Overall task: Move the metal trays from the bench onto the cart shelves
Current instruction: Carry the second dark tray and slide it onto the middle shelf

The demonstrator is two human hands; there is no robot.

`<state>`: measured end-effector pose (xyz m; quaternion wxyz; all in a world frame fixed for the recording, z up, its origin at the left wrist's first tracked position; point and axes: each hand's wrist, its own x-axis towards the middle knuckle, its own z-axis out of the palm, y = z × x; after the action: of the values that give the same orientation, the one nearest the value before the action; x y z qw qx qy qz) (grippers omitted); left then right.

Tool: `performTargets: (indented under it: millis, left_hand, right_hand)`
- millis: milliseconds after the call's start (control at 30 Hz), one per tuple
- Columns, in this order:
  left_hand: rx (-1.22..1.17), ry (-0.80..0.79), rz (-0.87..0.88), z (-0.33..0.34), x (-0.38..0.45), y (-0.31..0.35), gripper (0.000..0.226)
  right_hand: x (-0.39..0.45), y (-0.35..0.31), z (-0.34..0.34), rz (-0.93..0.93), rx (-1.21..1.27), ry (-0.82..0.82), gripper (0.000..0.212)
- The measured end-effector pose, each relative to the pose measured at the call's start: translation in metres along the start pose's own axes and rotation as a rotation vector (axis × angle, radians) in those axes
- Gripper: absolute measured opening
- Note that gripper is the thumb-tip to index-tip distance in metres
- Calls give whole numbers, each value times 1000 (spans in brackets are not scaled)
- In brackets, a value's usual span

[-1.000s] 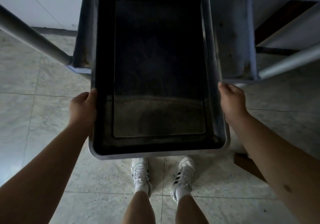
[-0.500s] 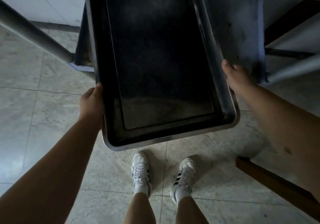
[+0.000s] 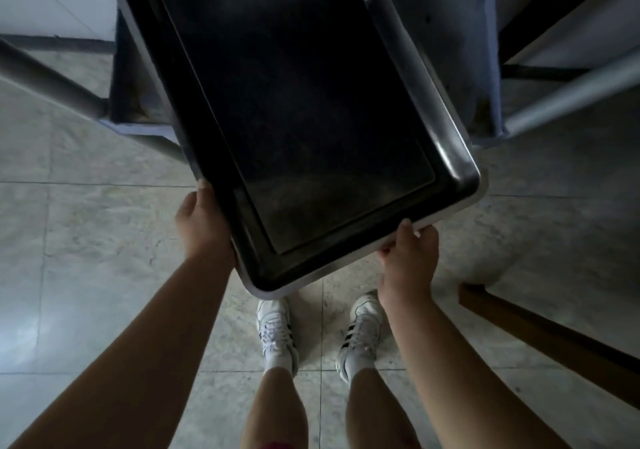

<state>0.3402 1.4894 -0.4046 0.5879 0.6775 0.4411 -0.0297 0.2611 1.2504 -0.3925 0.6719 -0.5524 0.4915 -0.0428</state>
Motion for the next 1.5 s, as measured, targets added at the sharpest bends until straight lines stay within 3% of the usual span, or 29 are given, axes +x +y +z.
performTargets:
  millis: [200, 333, 433, 533, 700, 800, 1100, 1333, 1500]
  left_hand:
    - [-149, -64, -63, 39, -33, -19, 31]
    - [-199, -249, 17, 50, -46, -24, 20]
    - [-135, -423, 65, 60, -49, -14, 12]
    - [-108, -476, 56, 76, -54, -2, 12]
    - [-193, -445, -9, 102, -66, 2, 15]
    - [-225, -452, -22, 126, -72, 4, 15]
    - [-274, -483, -79, 185, -67, 32, 11]
    - [-219, -480, -188, 230, -54, 49, 20]
    - [-179, -425, -229, 252, -59, 56, 21]
  right_hand:
    - [65, -41, -23, -71, -126, -115, 16]
    - [122, -79, -16, -149, -211, -109, 22]
    - [167, -106, -3, -172, -163, -111, 14]
    - [195, -123, 10, -195, -236, -70, 20]
    - [144, -90, -2, -272, -593, -47, 39]
    - [90, -53, -24, -382, -543, -40, 26]
    - [150, -95, 2, -122, -164, -28, 25]
    - [197, -136, 14, 16, -198, -24, 18]
    - [215, -149, 24, 57, -147, 45, 23]
